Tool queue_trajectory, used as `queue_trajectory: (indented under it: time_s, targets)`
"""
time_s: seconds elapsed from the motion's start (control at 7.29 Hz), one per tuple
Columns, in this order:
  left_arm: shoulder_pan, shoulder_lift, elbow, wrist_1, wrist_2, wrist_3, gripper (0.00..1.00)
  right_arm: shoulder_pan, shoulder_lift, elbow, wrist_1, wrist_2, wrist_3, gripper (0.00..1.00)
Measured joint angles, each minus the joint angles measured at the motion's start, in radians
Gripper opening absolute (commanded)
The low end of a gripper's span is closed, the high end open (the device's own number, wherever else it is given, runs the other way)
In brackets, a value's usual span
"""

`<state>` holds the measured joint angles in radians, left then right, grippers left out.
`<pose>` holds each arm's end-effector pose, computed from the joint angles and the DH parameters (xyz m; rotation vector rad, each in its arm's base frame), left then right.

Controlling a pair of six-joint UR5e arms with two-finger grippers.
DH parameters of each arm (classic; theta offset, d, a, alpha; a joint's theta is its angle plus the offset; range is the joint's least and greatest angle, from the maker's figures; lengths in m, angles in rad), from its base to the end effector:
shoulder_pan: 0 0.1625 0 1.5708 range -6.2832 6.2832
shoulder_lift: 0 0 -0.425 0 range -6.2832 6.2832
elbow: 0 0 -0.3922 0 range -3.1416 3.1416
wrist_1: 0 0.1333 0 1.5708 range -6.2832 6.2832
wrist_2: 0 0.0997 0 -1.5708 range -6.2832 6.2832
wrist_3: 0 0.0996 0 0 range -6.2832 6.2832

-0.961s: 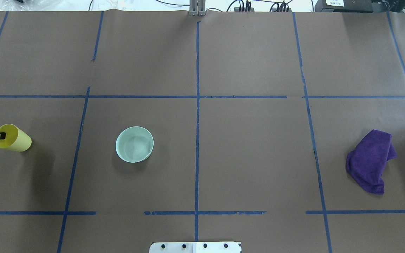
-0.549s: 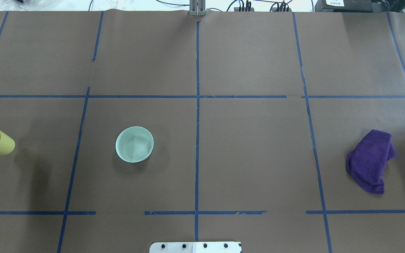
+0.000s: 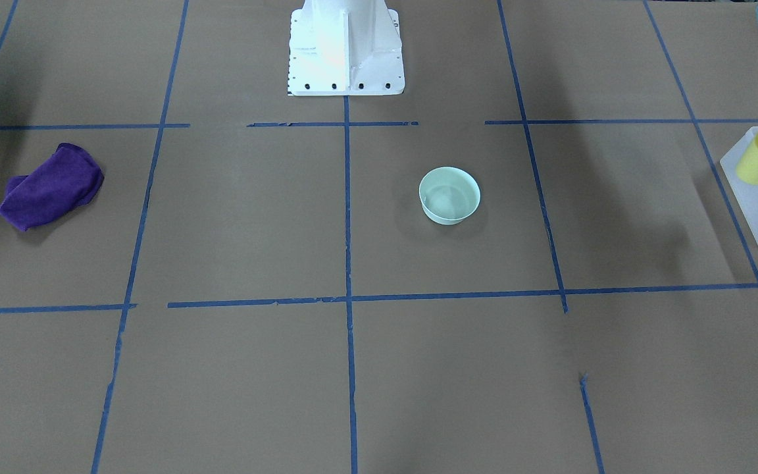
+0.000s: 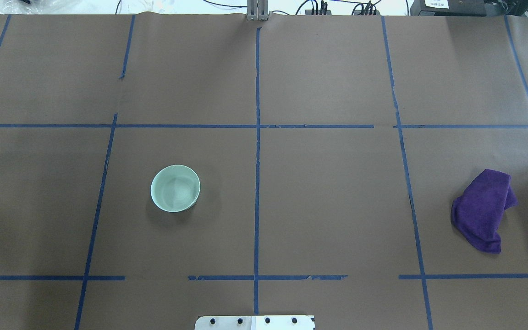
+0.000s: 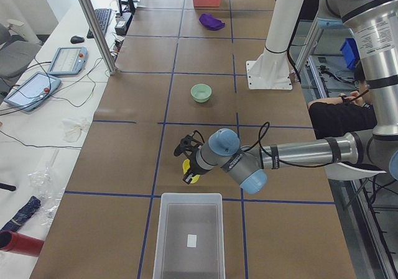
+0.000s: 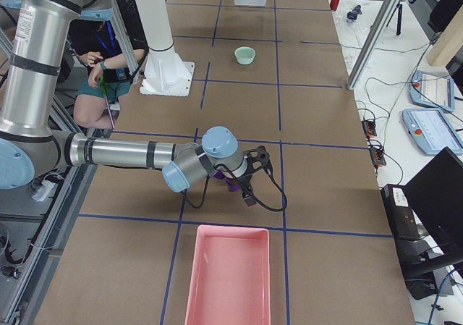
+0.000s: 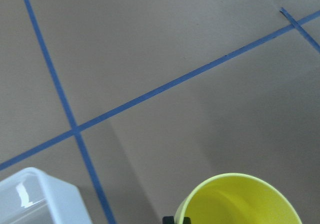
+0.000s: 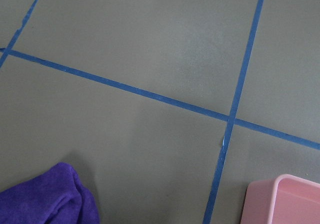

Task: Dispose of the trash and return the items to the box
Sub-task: 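Lift the yellow cup with the left gripper and drop it into the clear bin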

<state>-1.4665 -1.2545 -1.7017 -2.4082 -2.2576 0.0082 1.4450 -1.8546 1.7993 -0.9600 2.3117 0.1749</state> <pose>-0.0303 -0.3845 0.6394 0.5949 0.6930 0.3284 0.0159 -0.4012 0.6020 0.4152 -0.7920 -0.1599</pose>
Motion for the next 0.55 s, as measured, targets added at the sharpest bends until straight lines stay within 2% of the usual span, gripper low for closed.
queue_trajectory:
  time_s: [0.14, 0.27, 0.55]
  targets:
    - [-0.090, -0.057, 0.040, 0.138, -0.010, 0.165, 0.00, 0.000, 0.000, 0.000, 0.000, 0.000, 0.000, 1.00]
    - [-0.136, -0.099, 0.111, 0.212, -0.015, 0.268, 0.00, 0.000, 0.000, -0.001, 0.000, 0.000, 0.000, 1.00]
    - [-0.162, -0.118, 0.233, 0.197, -0.024, 0.299, 0.00, -0.001, 0.000, -0.005, 0.001, -0.001, -0.003, 1.00]
